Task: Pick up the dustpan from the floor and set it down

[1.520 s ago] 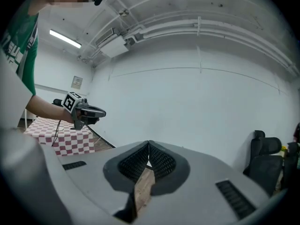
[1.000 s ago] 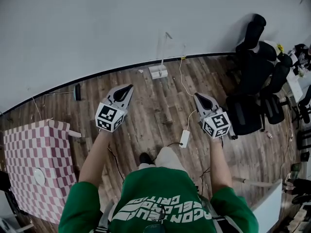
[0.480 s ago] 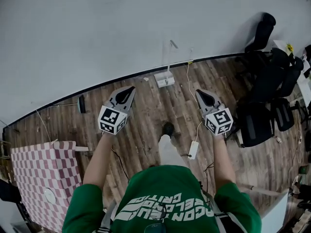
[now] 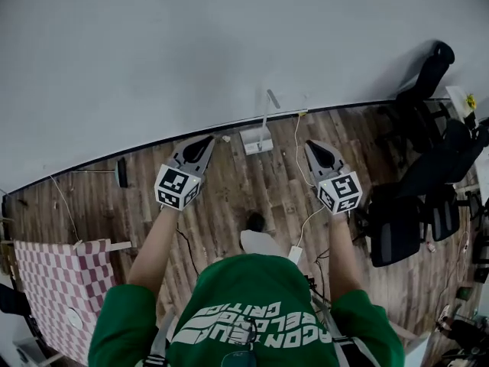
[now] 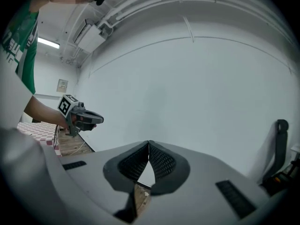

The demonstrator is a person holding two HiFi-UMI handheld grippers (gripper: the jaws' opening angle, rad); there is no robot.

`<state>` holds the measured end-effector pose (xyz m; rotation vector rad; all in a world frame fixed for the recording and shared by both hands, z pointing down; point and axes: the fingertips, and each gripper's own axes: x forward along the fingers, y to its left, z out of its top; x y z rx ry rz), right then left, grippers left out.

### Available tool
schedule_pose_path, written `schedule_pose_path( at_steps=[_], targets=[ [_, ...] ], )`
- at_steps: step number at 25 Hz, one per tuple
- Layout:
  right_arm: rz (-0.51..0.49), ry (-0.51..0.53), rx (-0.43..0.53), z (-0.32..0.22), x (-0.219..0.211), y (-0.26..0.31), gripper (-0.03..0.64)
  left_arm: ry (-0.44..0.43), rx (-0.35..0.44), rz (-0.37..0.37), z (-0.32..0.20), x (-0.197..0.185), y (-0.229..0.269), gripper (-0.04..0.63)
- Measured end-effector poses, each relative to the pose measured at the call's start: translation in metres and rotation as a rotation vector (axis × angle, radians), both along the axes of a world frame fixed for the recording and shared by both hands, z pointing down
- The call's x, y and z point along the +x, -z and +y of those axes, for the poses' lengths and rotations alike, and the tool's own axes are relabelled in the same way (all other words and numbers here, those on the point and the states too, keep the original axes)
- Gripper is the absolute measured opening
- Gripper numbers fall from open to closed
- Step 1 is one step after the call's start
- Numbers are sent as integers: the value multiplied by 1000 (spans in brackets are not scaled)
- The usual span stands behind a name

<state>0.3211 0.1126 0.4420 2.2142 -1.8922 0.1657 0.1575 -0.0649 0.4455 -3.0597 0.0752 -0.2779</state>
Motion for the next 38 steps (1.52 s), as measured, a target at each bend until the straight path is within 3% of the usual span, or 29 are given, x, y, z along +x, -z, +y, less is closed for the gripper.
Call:
schedule_pose_path(
  at_steps=[6, 16, 30, 38],
  targets=[
    [-30, 3, -16, -33, 62, -14, 9, 0, -11, -5, -22, 64, -8, -3],
    [-19, 16, -51, -75, 105, -26, 9, 3, -27, 17, -67, 115, -14, -3],
    [-34, -90, -115, -169, 191, -47, 9, -148, -79, 8, -160, 241, -26, -3],
    [-59, -113, -184, -210, 213, -72, 9, -193, -106, -20, -193, 273, -37, -3]
  ],
)
